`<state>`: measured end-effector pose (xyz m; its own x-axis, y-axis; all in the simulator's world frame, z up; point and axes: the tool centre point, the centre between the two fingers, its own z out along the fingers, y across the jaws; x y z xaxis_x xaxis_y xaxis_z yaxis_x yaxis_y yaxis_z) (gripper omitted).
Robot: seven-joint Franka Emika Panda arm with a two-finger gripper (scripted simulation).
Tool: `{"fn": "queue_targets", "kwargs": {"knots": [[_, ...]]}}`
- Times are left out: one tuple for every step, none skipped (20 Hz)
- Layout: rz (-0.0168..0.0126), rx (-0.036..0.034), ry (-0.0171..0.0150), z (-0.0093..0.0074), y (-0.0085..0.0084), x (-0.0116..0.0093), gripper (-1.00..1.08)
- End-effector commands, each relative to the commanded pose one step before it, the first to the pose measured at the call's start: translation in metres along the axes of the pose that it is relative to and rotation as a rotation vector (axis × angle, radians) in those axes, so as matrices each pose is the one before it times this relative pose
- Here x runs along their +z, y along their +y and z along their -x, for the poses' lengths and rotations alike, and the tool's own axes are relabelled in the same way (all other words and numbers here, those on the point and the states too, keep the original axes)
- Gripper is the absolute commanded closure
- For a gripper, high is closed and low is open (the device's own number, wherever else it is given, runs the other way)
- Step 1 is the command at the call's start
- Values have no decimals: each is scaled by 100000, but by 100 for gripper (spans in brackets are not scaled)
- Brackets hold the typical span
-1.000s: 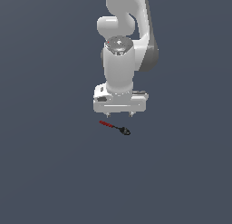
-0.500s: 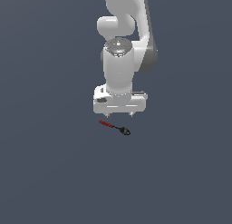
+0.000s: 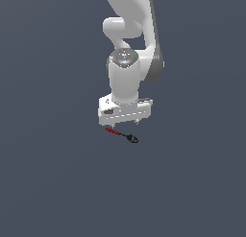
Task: Pick up the object and move it to a goal position.
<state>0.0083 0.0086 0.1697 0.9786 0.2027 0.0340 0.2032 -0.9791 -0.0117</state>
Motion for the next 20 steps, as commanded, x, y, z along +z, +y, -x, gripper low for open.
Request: {"fn": "queue_targets", "kwargs": {"knots": [[320,-6179,-344,215,193,716,-92],[125,-2754,-146,98,72,313,-92],[116,-2773,-147,102,67,314,-92],[105,-2776,-147,104,61,313,-92],[95,-2779,-146,106,56,312,-92],[85,-2782,-145,108,50,312,-92],[75,-2785,-143,110,44,311,-92],[65,-2787,-141,111,38,310,-92],[55,-2790,-138,112,32,309,-92],[46,-2792,-135,113,26,308,-92],[37,-2794,-132,114,20,306,-92],[28,-2797,-128,114,14,305,-92],[19,-2800,-123,114,7,304,-92],[10,-2802,-118,114,1,303,-92],[2,-2804,-113,113,-5,302,-92],[-6,-2806,-107,113,-10,301,-92],[-13,-2809,-101,112,-17,300,-92],[-21,-2810,-95,111,-22,298,-92],[-27,-2812,-88,109,-28,297,-92],[-34,-2815,-81,107,-34,296,-92]]}}
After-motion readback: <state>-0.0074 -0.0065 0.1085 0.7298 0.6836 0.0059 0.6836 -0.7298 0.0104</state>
